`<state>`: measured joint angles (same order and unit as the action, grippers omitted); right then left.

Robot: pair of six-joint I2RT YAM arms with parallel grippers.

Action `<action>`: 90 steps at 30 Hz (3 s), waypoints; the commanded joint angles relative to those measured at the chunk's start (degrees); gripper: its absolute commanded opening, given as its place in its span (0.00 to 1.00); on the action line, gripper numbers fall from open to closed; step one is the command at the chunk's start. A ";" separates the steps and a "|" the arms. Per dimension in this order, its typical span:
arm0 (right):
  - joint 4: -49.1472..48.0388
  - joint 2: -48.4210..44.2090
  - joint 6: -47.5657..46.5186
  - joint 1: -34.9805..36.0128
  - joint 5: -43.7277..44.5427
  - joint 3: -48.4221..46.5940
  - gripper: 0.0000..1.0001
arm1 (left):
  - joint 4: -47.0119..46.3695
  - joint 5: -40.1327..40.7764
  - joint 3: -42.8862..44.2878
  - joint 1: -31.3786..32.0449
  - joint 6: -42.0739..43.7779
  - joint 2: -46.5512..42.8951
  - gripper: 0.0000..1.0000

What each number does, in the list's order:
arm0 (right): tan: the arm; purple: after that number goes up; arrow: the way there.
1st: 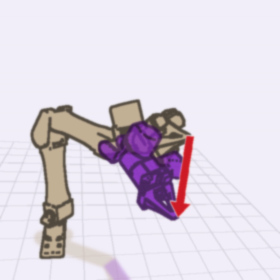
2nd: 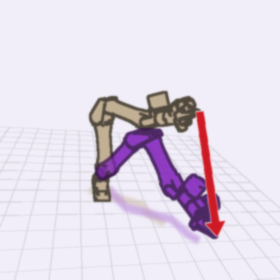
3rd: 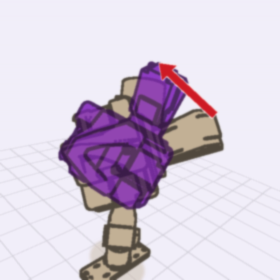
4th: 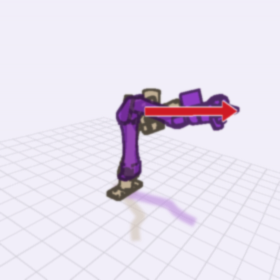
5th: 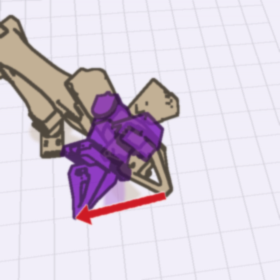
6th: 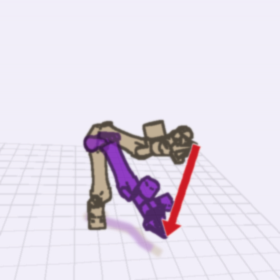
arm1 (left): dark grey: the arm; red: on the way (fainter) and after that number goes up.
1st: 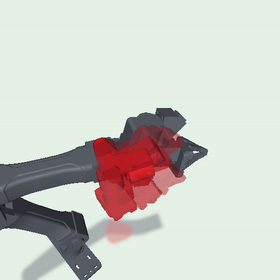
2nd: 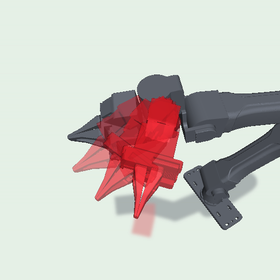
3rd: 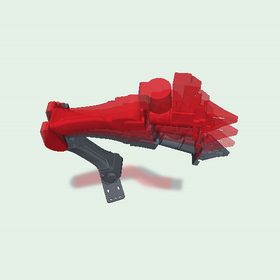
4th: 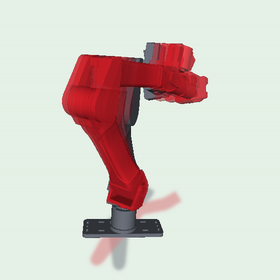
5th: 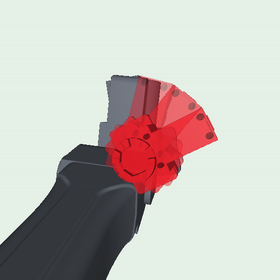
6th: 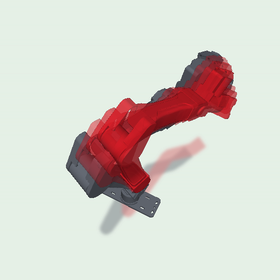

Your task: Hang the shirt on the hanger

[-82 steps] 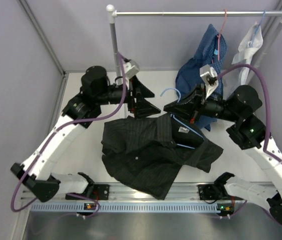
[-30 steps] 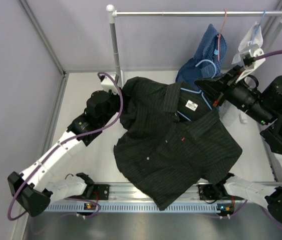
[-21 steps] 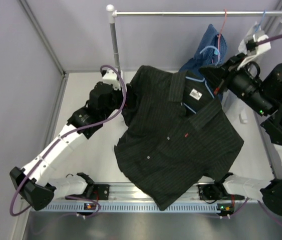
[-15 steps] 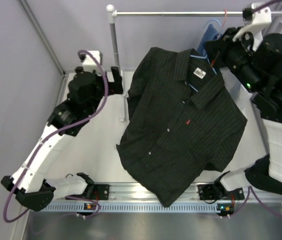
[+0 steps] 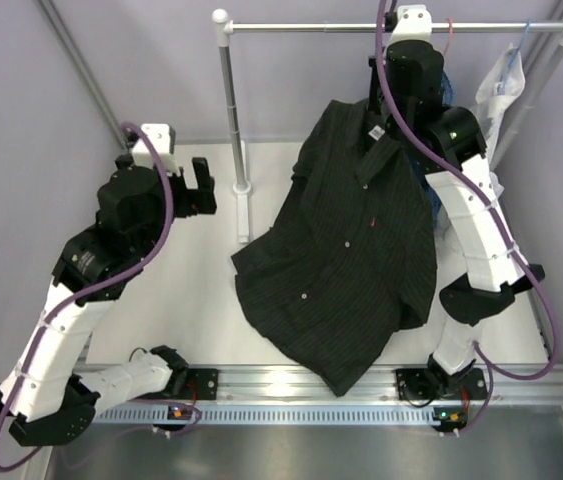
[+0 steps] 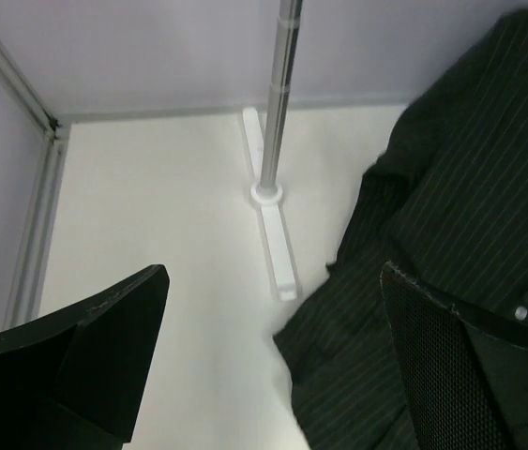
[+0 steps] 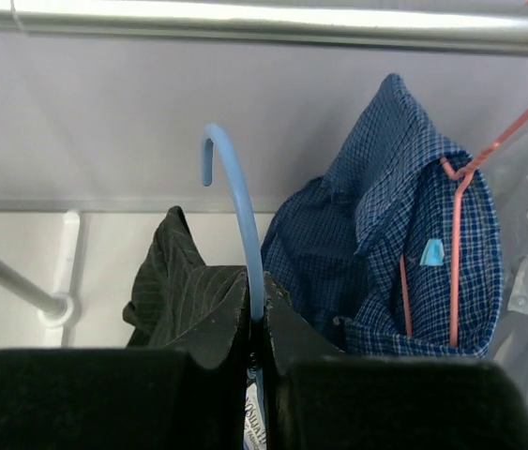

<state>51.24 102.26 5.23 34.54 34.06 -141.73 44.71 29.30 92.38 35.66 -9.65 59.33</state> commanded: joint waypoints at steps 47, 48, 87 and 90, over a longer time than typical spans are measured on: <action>-39.29 10.94 -10.68 -3.79 12.60 2.07 0.00 | -0.67 -23.76 -37.53 -0.06 -12.06 -16.97 0.98; -39.38 10.86 -10.68 -3.26 12.69 2.33 0.00 | -0.85 -23.85 -37.62 -0.06 -12.06 -16.97 0.98; -10.59 -32.99 1.35 0.44 10.62 30.37 1.00 | -2.45 -0.14 -28.77 -0.76 -18.12 -4.76 0.98; 3.48 -38.70 5.13 -2.28 2.27 32.55 0.99 | 2.38 8.48 -23.32 -2.96 -20.84 -3.79 0.98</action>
<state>36.56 66.76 6.85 34.35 45.32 -111.33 44.36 26.68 62.28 34.48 -26.39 55.46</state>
